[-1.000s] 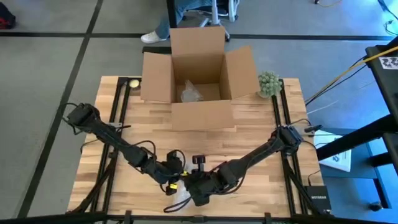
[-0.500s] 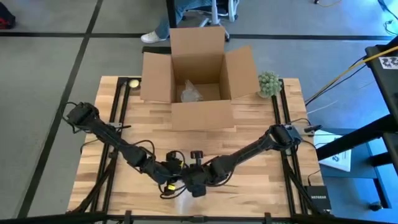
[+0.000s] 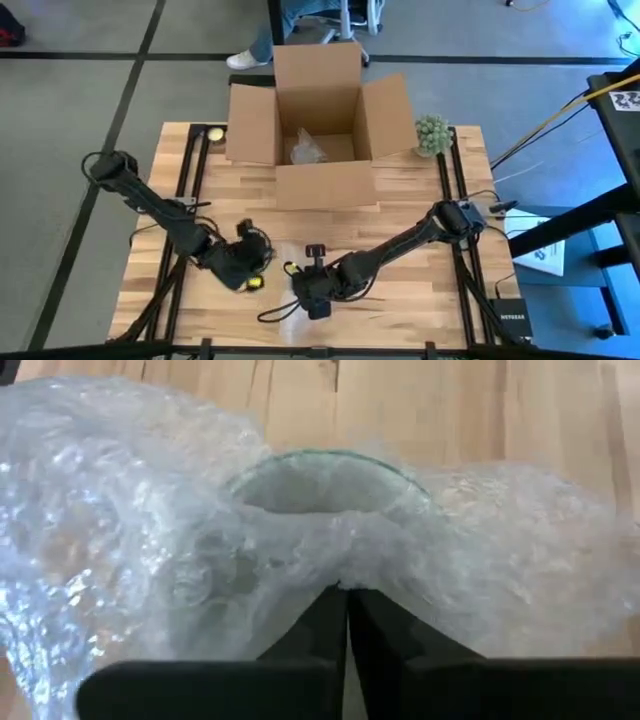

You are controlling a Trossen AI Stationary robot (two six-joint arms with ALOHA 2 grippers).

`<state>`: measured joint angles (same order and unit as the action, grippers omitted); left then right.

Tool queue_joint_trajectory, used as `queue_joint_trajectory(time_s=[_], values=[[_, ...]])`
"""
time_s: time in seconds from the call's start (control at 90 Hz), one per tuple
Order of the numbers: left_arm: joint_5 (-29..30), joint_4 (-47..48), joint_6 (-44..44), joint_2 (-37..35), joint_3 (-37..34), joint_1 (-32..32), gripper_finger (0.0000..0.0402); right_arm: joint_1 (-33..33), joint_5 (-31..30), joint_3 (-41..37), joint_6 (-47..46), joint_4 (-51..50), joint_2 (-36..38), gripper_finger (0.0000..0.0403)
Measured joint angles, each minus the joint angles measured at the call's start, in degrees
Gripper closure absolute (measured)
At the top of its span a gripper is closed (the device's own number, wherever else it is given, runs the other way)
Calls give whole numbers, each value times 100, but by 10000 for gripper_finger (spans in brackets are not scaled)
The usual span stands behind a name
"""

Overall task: Wrap mug
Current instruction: Wrap the white mug with bubble wrap

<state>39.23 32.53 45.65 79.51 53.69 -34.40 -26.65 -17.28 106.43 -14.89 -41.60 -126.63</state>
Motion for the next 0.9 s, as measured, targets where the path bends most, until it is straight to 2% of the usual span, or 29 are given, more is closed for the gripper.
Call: queue_joint_trajectory(time_s=[0.067, 0.133, 0.311, 0.433, 0.678, 0.9], values=[[-28, -187, 190, 158, -171, 171, 353, 0, 2, 0, 0, -1, 0, 402], [-236, -784, 122, 379, -373, 344, 353, 0, 0, 0, 10, 1, 0, 402], [-1319, -2442, -760, 928, -517, 635, 353, 0, 0, 0, 17, 10, 0, 402], [-1520, -3299, -1205, 909, -517, 558, 353, 0, 8, -2, 18, 1, 0, 402], [-1463, -3619, -1487, 677, -515, 82, 353, -1, 31, -2, 19, 4, 0, 402], [-1443, -3761, -1328, 1048, -541, -165, 353, 0, -4, -2, 21, 74, -2, 402]])
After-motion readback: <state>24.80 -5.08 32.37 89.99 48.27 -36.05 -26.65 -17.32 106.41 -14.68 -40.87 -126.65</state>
